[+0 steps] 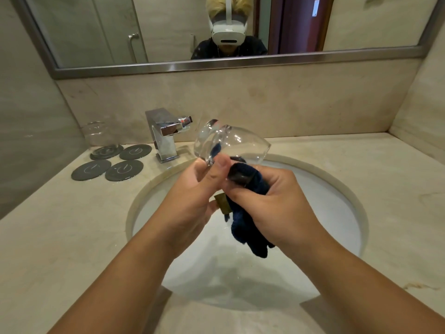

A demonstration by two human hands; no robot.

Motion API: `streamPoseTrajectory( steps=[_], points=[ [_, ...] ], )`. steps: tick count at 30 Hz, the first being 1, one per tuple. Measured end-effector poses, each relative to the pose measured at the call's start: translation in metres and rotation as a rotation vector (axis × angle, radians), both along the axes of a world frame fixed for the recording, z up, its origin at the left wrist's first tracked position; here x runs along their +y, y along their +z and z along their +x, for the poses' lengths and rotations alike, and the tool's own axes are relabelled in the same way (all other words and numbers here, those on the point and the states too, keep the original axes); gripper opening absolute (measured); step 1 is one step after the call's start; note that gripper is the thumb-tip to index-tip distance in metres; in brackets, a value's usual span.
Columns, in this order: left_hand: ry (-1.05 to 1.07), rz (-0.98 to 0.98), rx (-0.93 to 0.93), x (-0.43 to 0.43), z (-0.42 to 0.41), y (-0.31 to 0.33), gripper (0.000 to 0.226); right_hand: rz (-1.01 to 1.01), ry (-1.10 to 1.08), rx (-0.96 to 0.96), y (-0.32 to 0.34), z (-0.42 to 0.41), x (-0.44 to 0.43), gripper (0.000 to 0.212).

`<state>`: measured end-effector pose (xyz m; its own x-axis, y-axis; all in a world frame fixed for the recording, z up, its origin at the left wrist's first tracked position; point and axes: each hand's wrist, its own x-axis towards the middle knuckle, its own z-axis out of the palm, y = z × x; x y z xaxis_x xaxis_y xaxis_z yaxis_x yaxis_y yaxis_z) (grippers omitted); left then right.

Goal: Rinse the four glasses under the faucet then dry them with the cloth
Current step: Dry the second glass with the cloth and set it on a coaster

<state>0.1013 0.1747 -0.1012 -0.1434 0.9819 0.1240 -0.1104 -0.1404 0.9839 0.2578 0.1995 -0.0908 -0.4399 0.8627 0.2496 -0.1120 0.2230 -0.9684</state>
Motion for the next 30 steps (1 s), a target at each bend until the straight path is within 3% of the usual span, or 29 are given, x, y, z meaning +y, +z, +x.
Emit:
streamPoseTrajectory(
  steps=[2,5,8,11,14,19,21,23,25,27,30],
  points=[
    [0.008,0.0,-0.012,0.0,0.001,-0.001,0.1,0.028,-0.005,-0.024,-0.002,0.0,-0.001,0.043],
    [0.023,0.013,-0.019,0.0,0.002,-0.001,0.065,0.061,0.007,-0.091,-0.005,0.0,0.002,0.032],
    [0.055,0.004,0.017,-0.001,-0.001,-0.001,0.073,-0.077,0.075,-0.042,-0.003,0.0,0.007,0.013],
    [0.044,0.004,-0.055,-0.002,-0.001,0.0,0.063,-0.247,0.14,0.09,-0.002,0.001,0.012,0.028],
    [-0.009,-0.012,-0.115,-0.005,0.0,0.003,0.049,-0.261,0.178,0.111,0.001,0.004,0.012,0.035],
    [-0.044,-0.034,-0.082,-0.003,-0.001,0.001,0.065,-0.101,0.055,-0.004,-0.002,0.002,0.009,0.008],
    [-0.021,-0.045,-0.07,-0.001,0.003,0.001,0.072,-0.018,0.008,-0.078,-0.005,0.002,0.009,0.019],
    [-0.009,-0.027,-0.043,-0.001,0.004,-0.001,0.062,0.001,0.018,-0.123,-0.007,0.003,0.01,0.024],
    [-0.013,-0.023,-0.026,-0.002,0.002,-0.002,0.061,-0.016,0.048,-0.12,-0.007,0.003,0.01,0.014],
    [-0.021,-0.028,-0.014,-0.003,-0.002,-0.002,0.08,-0.087,0.095,-0.061,-0.005,0.002,0.011,0.008],
    [-0.05,-0.012,-0.055,-0.003,-0.006,-0.002,0.096,-0.253,0.207,0.071,0.0,0.005,0.011,0.029]
  ],
)
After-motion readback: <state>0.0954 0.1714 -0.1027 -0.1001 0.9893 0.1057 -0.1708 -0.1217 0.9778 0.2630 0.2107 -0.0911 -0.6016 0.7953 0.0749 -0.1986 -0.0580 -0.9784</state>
